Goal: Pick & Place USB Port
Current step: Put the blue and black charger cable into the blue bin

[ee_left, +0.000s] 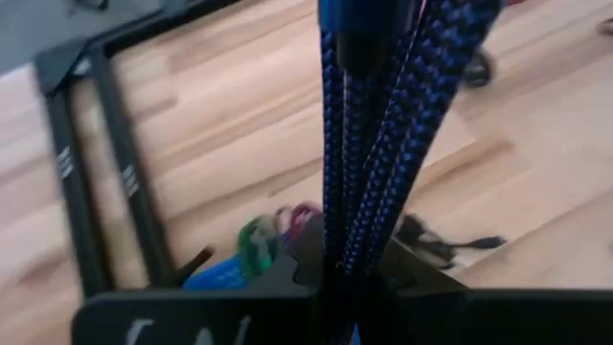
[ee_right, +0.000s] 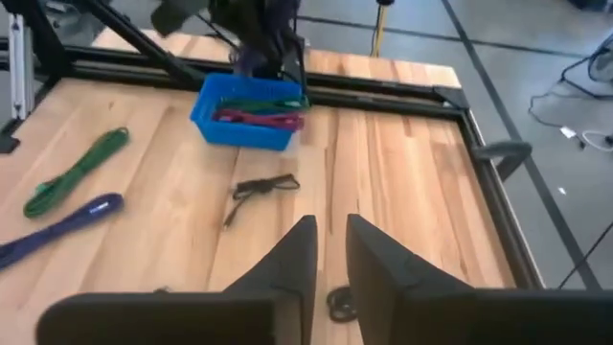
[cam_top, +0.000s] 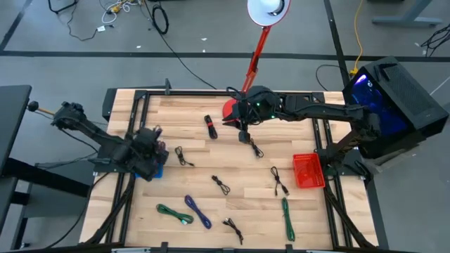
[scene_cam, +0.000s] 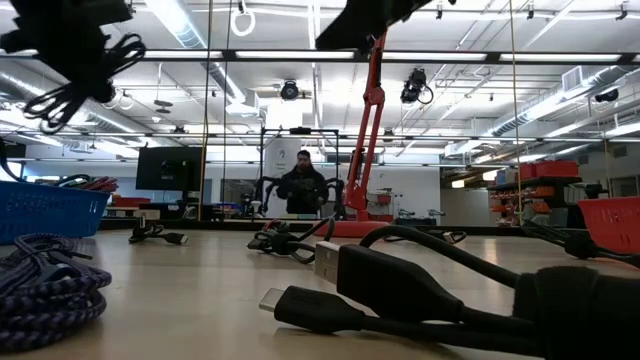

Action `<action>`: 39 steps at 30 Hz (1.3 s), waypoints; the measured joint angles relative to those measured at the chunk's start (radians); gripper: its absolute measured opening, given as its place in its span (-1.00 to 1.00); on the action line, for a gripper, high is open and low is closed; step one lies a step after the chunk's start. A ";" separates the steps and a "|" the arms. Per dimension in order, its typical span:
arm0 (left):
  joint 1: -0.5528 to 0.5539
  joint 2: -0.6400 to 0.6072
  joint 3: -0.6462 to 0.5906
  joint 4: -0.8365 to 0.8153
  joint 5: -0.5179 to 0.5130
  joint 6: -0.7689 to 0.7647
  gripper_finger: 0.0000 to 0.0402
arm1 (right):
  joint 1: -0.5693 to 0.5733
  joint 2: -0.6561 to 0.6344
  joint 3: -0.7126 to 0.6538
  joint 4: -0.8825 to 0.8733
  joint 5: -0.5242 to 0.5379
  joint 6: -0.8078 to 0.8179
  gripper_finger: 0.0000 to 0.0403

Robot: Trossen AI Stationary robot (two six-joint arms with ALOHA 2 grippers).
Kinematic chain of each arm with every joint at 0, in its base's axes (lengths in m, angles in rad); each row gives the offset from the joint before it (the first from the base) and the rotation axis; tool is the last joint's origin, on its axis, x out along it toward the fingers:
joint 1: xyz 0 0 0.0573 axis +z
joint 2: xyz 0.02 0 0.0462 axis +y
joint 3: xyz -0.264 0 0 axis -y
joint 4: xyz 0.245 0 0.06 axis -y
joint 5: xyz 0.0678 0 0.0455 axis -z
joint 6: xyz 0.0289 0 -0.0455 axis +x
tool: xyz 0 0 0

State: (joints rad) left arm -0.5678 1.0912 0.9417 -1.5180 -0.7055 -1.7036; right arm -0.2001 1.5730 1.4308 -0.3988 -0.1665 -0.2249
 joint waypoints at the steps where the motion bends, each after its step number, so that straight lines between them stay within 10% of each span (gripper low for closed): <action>1: -0.012 0.002 0.000 -0.014 0.009 -0.038 -0.88 | -0.003 -0.002 -0.011 0.001 0.000 0.000 -0.72; 14: -0.072 0.046 -0.198 0.072 0.219 -0.296 -0.88 | 0.008 -0.042 -0.184 0.157 -0.010 -0.001 -0.72; 39: -0.071 0.101 -0.196 0.140 0.255 -0.330 -0.88 | 0.008 -0.134 -0.289 0.268 -0.008 0.007 -0.72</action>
State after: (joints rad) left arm -0.6388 1.1927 0.7456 -1.3778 -0.4502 -2.0338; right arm -0.1921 1.4395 1.1416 -0.1307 -0.1749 -0.2180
